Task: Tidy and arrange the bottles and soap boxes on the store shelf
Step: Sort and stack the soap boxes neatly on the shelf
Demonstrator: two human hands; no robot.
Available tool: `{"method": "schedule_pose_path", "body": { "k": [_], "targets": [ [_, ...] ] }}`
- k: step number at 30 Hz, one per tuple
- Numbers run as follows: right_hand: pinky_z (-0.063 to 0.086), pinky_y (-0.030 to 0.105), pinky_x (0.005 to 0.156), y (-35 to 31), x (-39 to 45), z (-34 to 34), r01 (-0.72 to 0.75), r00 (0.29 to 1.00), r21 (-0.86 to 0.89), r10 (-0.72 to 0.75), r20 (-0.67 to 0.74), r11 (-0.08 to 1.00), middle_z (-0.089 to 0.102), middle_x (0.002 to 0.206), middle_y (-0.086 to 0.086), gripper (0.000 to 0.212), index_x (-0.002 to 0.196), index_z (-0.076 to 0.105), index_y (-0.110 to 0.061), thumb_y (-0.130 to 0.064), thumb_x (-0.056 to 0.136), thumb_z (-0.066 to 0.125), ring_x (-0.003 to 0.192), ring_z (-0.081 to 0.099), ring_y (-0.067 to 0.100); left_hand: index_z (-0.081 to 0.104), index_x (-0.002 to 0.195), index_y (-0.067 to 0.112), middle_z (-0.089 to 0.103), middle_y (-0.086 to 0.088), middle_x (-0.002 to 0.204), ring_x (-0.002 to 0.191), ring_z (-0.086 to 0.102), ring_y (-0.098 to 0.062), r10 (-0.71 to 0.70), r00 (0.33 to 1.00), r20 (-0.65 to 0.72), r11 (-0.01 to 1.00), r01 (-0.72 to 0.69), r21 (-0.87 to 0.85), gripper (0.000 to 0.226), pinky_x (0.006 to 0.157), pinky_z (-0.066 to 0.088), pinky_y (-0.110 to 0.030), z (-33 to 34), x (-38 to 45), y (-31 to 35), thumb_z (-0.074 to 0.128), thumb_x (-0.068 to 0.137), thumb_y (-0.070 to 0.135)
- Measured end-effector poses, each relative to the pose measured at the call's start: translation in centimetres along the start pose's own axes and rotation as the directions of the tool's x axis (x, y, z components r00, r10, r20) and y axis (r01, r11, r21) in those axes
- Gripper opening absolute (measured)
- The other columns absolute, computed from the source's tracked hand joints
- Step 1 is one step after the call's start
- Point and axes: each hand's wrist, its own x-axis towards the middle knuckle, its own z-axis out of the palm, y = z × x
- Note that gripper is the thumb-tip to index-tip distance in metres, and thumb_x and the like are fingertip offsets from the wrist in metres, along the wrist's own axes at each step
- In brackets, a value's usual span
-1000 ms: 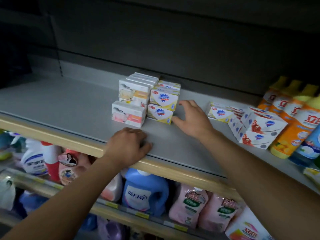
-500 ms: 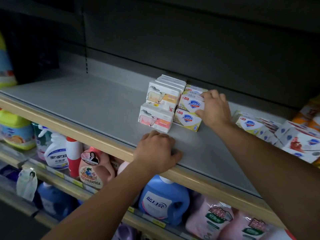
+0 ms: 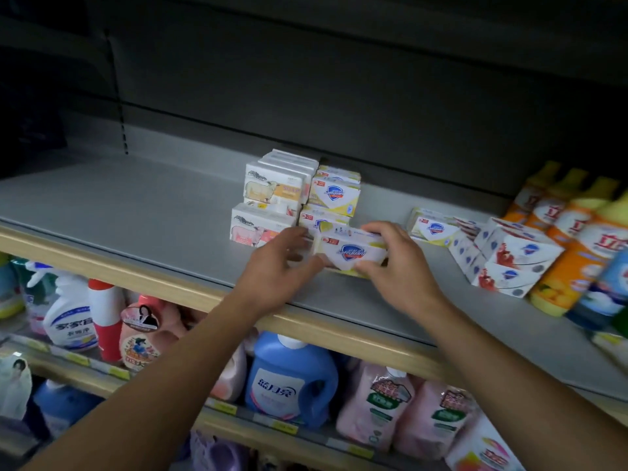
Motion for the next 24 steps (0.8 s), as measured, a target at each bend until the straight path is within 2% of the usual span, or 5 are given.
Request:
{"method": "schedule_pose_path", "body": {
  "k": [5,9,14,18,24],
  "targets": [
    [0.045,0.015,0.092,1.4,-3.7,-1.3,-0.084,0.996,0.189,0.076,0.05,0.978,0.053,0.123,-0.012,0.06,0.129,0.055,-0.028,-0.006,0.077,0.078,0.107,0.056,0.002,0.066,0.108,0.008,0.074,-0.011,0.101,0.092,0.071,-0.024,0.051,0.99,0.13,0.967,-0.016,-0.254,0.025,0.081,0.058,-0.043,3.3,0.4,2.0,0.07,0.087,0.02],
    [0.051,0.033,0.096,3.1,-5.5,-2.6,-0.17,0.984,0.368,0.141,0.105,0.914,0.054,0.133,0.004,0.079,0.136,0.041,-0.037,0.003,0.078,0.074,0.112,0.061,0.014,0.065,0.106,0.005,0.075,-0.013,0.093,0.079,0.071,-0.023,-0.16,0.982,0.103,0.863,0.189,-0.468,0.022,0.062,0.06,-0.038,6.3,0.8,2.9,0.065,0.091,0.022],
    [0.053,0.026,0.089,4.8,-6.4,-2.8,-0.196,0.98,0.481,0.189,0.064,0.855,0.066,0.12,0.008,0.058,0.128,0.056,-0.025,0.006,0.082,0.071,0.103,0.067,0.013,0.069,0.1,0.011,0.075,-0.008,0.088,0.075,0.069,-0.023,-0.161,0.982,0.098,0.888,0.188,-0.42,0.022,0.061,0.057,-0.035,7.9,0.9,2.6,0.064,0.092,0.031],
    [0.055,0.032,0.074,5.2,-6.1,-2.6,-0.281,0.949,0.562,0.311,0.045,0.778,0.071,0.085,0.0,0.013,0.099,0.07,-0.025,-0.027,0.086,0.071,0.075,0.068,0.017,0.073,0.076,0.023,0.066,-0.015,0.067,0.055,0.06,-0.023,-0.093,0.988,0.122,0.883,0.139,-0.448,0.026,0.049,0.051,-0.027,7.5,0.5,2.5,0.059,0.093,0.037],
    [0.045,0.025,0.044,5.7,-5.6,-2.4,-0.389,0.89,0.584,0.454,0.04,0.712,0.068,0.061,0.009,0.048,0.084,0.072,-0.032,-0.074,0.075,0.048,0.047,0.06,0.015,0.062,0.068,0.014,0.061,-0.011,0.05,0.042,0.057,-0.018,-0.144,0.987,0.068,0.971,0.155,-0.181,0.064,0.039,0.041,-0.022,8.2,0.4,2.6,0.052,0.068,0.077]
  ]
}}
